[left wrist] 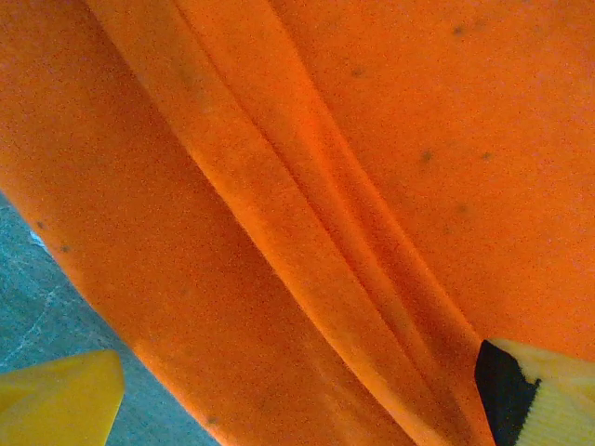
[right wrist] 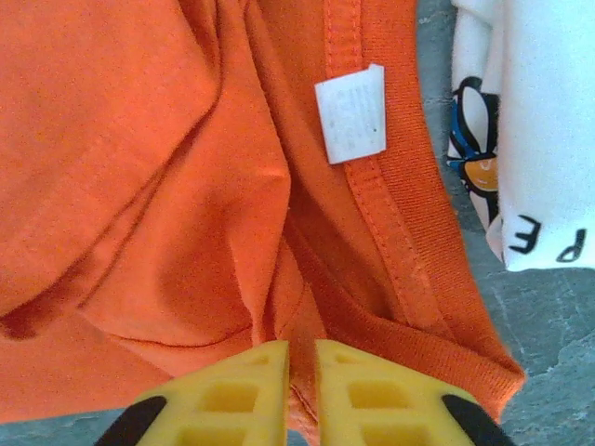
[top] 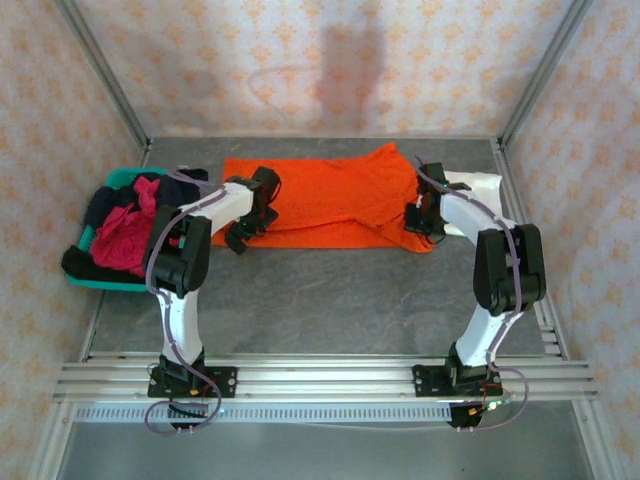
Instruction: Fold and stack the t-shirts
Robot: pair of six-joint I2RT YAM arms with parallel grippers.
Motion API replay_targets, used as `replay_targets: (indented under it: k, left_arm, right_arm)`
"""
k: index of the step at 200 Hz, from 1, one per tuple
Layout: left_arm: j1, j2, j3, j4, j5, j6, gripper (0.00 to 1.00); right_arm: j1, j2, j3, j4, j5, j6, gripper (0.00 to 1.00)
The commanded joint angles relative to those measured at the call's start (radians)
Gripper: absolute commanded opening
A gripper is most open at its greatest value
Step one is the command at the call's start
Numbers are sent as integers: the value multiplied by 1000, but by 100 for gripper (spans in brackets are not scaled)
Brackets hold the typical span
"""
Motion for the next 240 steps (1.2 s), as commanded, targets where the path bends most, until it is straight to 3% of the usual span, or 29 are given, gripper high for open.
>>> replay_targets:
  k: [1, 24, 35, 151, 187, 240]
  left_arm:
    - [10, 20, -9, 25, 11, -24, 98]
    - [26, 25, -32, 38, 24, -30, 98]
    - [34, 25, -46, 49, 32, -32, 97]
    - [68, 39, -88, 67, 46, -19, 97]
    - [69, 39, -90, 67, 47, -16, 97]
    - [69, 29, -91, 60, 39, -12, 98]
  right_arm:
    - [-18, 44, 38, -35, 47, -16, 9]
    - [-37, 77, 84, -51, 20, -25, 9]
    - [-41, 89, 99, -53, 20, -33, 0]
    - [-64, 203, 257, -35, 56, -54, 0]
    - [-74, 248, 299, -26, 125, -39, 0]
    - [-91, 307, 361, -22, 91, -36, 0]
